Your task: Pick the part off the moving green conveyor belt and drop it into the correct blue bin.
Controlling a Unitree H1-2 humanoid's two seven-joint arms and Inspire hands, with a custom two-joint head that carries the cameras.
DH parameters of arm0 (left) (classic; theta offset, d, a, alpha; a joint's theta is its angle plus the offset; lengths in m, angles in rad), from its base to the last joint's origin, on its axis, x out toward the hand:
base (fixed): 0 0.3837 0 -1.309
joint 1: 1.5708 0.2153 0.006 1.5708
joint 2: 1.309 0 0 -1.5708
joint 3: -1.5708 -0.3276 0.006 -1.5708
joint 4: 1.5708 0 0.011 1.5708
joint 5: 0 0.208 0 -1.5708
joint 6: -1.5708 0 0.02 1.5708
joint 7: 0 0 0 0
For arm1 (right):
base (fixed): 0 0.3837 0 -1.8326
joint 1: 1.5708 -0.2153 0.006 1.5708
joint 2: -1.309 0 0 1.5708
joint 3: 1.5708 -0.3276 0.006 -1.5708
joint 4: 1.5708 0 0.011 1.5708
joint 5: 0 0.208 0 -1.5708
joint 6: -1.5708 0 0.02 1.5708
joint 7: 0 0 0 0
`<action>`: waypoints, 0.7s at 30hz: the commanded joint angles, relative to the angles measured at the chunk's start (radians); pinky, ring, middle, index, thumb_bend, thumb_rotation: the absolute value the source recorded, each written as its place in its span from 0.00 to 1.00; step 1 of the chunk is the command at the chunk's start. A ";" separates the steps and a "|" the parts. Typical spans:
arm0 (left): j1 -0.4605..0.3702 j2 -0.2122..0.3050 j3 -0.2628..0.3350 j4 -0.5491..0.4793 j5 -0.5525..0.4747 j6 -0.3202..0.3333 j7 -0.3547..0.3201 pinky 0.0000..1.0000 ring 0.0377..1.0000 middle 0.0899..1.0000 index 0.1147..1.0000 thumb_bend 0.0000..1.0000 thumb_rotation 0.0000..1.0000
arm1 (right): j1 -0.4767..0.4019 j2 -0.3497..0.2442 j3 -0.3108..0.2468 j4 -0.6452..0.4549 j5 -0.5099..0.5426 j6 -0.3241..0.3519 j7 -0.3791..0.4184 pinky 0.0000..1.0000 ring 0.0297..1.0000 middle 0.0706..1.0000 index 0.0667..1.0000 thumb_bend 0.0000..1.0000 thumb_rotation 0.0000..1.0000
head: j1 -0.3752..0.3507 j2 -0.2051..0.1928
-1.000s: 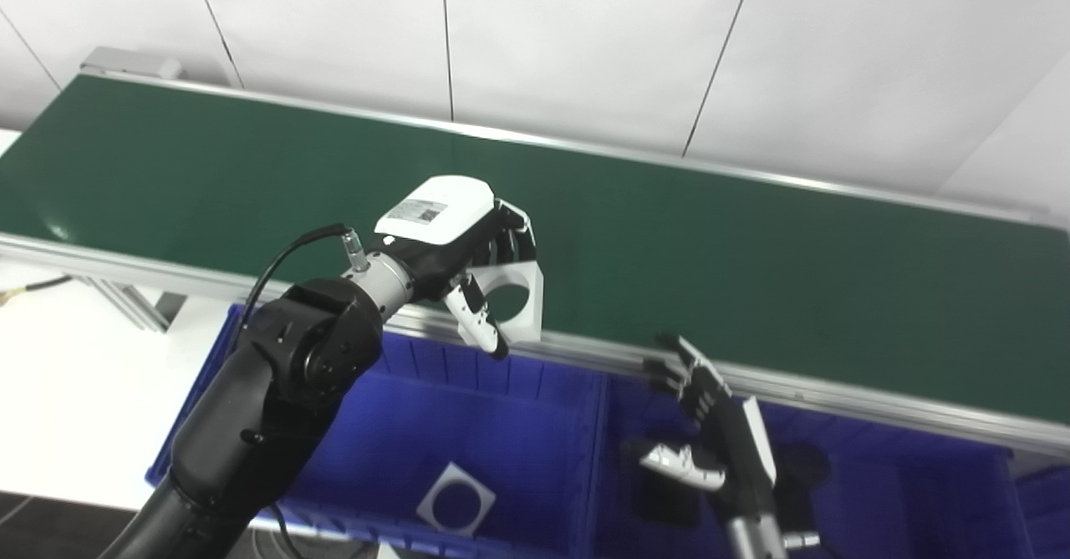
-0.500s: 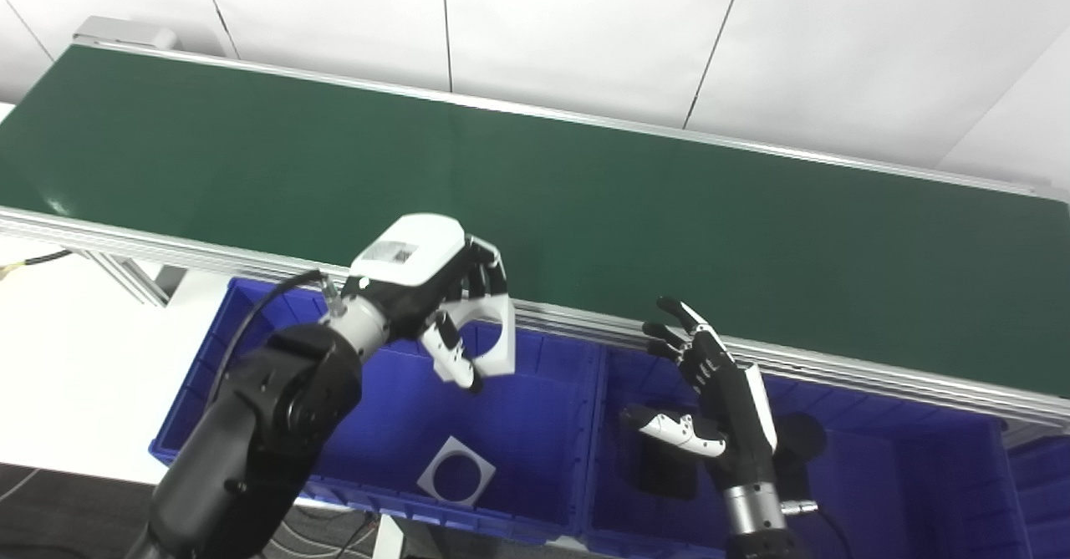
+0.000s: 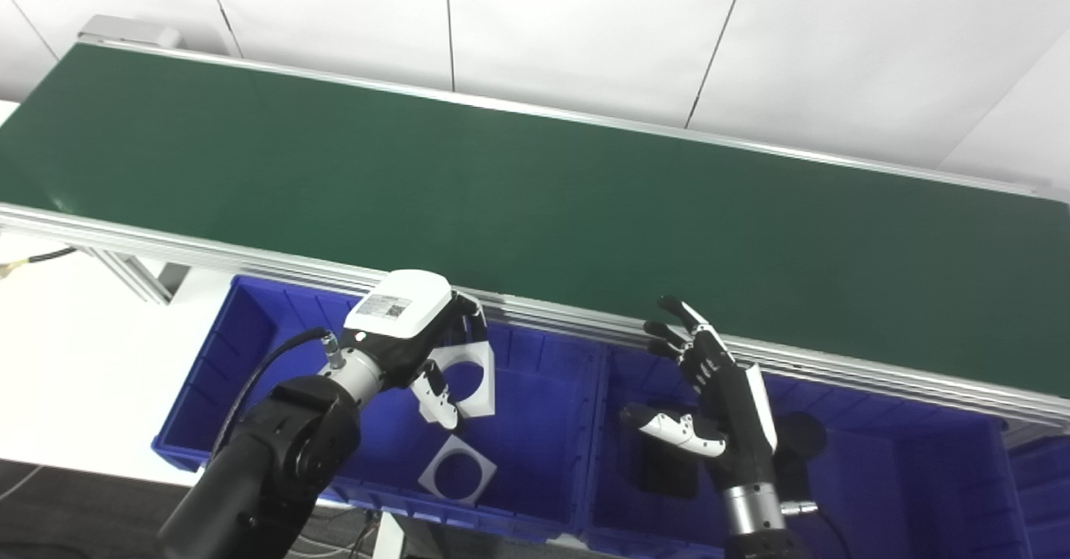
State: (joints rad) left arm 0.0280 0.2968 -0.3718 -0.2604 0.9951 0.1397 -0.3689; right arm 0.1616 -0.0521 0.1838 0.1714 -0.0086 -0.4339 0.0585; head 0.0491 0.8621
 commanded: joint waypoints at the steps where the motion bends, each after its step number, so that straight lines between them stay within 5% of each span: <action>1: -0.020 0.009 -0.001 -0.009 0.014 -0.022 0.038 0.28 0.33 0.40 0.49 0.49 0.00 | 0.000 0.009 -0.003 -0.037 -0.005 -0.035 0.008 0.74 0.80 0.91 0.84 0.90 0.35 | 0.001 -0.003; 14: -0.017 0.003 -0.008 0.041 0.037 -0.055 0.134 0.35 0.37 0.37 0.48 0.51 0.00 | 0.009 0.014 -0.001 -0.046 -0.018 -0.034 0.003 0.75 0.80 0.90 0.84 0.90 0.36 | -0.004 -0.008; 15: -0.015 0.002 -0.007 0.037 0.036 -0.056 0.138 0.38 0.42 0.44 0.51 0.72 0.05 | 0.009 0.015 -0.001 -0.045 -0.019 -0.034 0.002 0.74 0.80 0.90 0.83 0.90 0.36 | -0.005 -0.010; 16: -0.015 0.002 -0.007 0.035 0.035 -0.057 0.141 0.39 0.44 0.46 0.52 0.80 0.06 | 0.009 0.015 -0.001 -0.044 -0.020 -0.034 0.002 0.74 0.80 0.90 0.83 0.90 0.36 | -0.005 -0.010; 21: -0.014 0.014 -0.016 0.021 0.052 -0.068 0.140 0.51 0.58 0.62 0.59 0.99 0.20 | 0.009 0.015 0.000 -0.042 -0.027 -0.035 -0.001 0.74 0.80 0.90 0.84 0.90 0.37 | -0.009 -0.013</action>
State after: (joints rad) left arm 0.0281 0.2973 -0.3856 -0.1996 1.0298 0.0977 -0.2574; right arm 0.1766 -0.0459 0.1845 0.1522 -0.0357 -0.4339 0.0569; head 0.0384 0.8483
